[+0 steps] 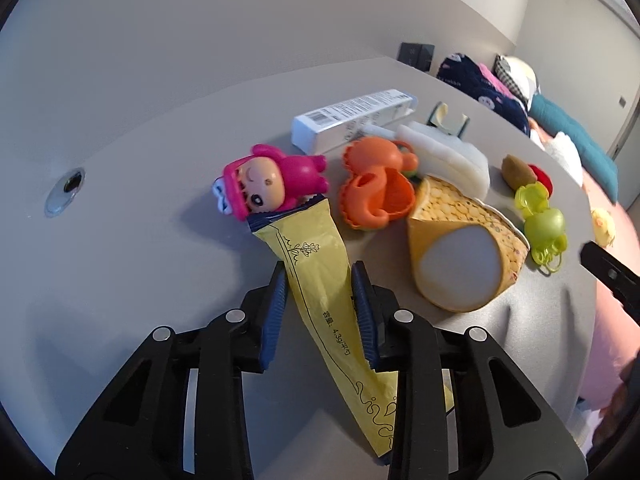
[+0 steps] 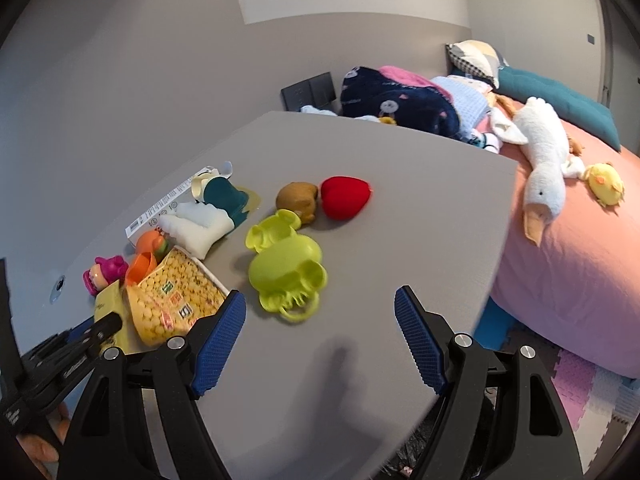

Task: Collect trash
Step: 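Grasp the lime-green toy with the right tool while the left tool holds the wrapper, then carry wrapper and green toy over the bin and open both tools, then move both tools back over the table toward the remaining items, then grasp the yellow chip bag with the right tool while the left tool grasps the pink doll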

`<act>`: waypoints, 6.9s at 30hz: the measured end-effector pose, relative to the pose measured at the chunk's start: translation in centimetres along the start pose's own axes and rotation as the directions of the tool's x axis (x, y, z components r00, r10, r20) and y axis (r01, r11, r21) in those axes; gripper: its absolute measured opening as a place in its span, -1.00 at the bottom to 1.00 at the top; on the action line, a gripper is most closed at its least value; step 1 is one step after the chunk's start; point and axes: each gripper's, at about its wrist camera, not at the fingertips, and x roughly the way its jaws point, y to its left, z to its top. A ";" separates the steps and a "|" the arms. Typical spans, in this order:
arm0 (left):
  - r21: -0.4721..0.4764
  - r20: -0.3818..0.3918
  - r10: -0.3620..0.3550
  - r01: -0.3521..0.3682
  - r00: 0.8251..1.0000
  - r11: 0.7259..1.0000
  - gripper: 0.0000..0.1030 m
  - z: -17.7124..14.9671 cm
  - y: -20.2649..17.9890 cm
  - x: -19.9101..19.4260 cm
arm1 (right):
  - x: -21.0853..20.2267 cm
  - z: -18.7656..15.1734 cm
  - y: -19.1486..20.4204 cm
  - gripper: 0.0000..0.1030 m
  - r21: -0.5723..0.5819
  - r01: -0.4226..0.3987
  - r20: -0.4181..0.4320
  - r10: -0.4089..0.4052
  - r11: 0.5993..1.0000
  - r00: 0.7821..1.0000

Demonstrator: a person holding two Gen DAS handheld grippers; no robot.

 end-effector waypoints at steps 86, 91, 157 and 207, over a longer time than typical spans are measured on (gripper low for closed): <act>0.401 -0.094 -0.341 0.349 0.935 0.847 -0.46 -10.5 -21.9 -8.9 | -15.9 -9.3 -14.0 0.10 0.207 0.197 0.092 -0.219 0.958 0.971; 0.434 -0.136 -0.340 0.364 0.931 0.824 -0.46 -11.5 -23.6 -8.2 | -16.0 -9.9 -15.7 0.10 0.236 0.217 0.078 -0.241 0.947 0.967; 0.260 0.020 -0.105 0.096 0.994 0.961 0.82 -1.8 -3.4 -5.8 | -6.1 -5.0 1.1 0.64 -0.033 -0.013 0.041 0.015 0.999 0.999; 0.280 -0.041 -0.078 0.086 0.996 0.956 -0.21 6.0 3.6 4.7 | 3.0 -2.4 14.1 -0.41 -0.348 -0.117 -0.116 0.082 0.930 0.990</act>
